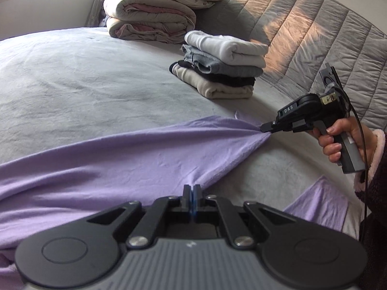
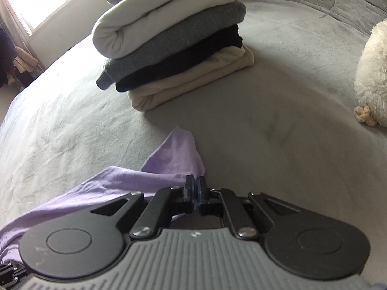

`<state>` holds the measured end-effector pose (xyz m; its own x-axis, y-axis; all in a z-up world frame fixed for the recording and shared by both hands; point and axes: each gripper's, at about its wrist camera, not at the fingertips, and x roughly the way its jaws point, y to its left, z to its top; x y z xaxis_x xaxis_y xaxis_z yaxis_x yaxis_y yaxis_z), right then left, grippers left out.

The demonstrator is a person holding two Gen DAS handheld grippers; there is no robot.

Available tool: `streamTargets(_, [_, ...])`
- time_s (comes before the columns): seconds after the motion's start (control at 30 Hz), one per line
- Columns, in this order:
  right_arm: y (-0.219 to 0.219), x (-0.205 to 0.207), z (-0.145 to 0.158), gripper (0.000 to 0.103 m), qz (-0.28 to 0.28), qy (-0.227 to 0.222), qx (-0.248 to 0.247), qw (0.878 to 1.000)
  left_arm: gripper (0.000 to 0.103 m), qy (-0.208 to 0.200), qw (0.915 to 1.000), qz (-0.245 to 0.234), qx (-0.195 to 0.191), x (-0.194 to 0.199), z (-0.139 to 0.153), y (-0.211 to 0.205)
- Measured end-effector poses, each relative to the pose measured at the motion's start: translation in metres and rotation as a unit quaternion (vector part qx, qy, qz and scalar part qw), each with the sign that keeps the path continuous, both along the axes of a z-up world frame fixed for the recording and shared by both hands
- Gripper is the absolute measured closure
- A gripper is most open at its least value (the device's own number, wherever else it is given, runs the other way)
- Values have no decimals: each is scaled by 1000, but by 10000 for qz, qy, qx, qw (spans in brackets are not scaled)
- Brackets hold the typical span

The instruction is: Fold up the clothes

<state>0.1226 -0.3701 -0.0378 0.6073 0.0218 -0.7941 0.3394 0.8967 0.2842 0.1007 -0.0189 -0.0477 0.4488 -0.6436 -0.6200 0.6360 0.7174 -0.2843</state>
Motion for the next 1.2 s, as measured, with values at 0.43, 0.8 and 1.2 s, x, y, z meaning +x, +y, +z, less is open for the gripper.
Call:
streamTargets(0.43, [-8,11,16,67,-87,-502,118,9986,77,-26,9977,590,-319,14,15,13])
streamTargets(0.8, [-3,36,5,67,357,-612,-227,9972,65,-322,9982,439,253,67,27,-51])
streamTargets(1.2, [1,45,-8,67,707,-759,-471,9935,65,-44,9974,-21,719,104,1,-114])
